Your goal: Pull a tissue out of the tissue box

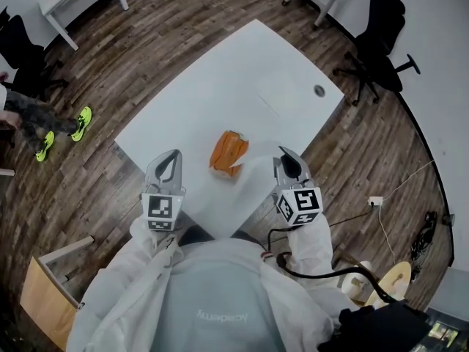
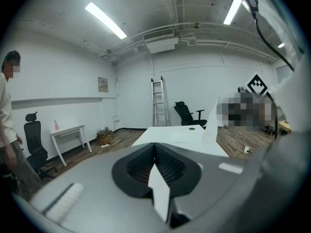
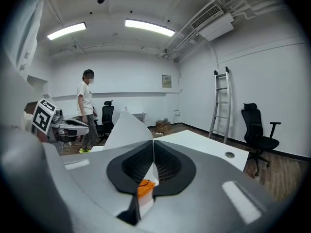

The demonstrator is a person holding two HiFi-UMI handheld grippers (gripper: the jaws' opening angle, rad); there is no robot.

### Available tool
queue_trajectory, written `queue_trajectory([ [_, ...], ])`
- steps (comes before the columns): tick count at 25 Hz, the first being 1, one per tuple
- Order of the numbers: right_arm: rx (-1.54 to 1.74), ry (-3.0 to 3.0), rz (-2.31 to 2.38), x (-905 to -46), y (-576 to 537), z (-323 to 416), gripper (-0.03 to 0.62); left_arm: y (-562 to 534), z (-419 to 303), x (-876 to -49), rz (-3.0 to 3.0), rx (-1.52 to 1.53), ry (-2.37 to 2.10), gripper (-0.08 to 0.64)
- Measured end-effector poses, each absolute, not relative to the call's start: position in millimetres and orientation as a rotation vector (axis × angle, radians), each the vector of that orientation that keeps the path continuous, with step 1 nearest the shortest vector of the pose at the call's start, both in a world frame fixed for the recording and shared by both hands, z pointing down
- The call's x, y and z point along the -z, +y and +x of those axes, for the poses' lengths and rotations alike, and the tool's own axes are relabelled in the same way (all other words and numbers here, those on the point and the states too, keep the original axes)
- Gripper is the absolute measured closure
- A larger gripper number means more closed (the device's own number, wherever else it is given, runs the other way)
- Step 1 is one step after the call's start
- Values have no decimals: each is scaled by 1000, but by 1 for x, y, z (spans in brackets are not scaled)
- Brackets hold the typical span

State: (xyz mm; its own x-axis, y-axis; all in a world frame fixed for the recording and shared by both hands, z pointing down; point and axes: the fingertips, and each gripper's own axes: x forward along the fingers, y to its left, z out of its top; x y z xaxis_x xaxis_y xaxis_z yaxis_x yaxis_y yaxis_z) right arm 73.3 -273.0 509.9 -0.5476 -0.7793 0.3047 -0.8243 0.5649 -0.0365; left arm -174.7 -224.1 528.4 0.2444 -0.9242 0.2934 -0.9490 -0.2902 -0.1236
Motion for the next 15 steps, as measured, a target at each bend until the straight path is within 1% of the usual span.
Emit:
queue_trajectory([
  [6,-227,-2583,1307,-505,-267,69,591,-214,-171,-524,2412,-485,-1848,560],
  [15,-218,-2639,1282,-498,-234,83,591,-179,-139,-519,2414,-500,-1869,560],
])
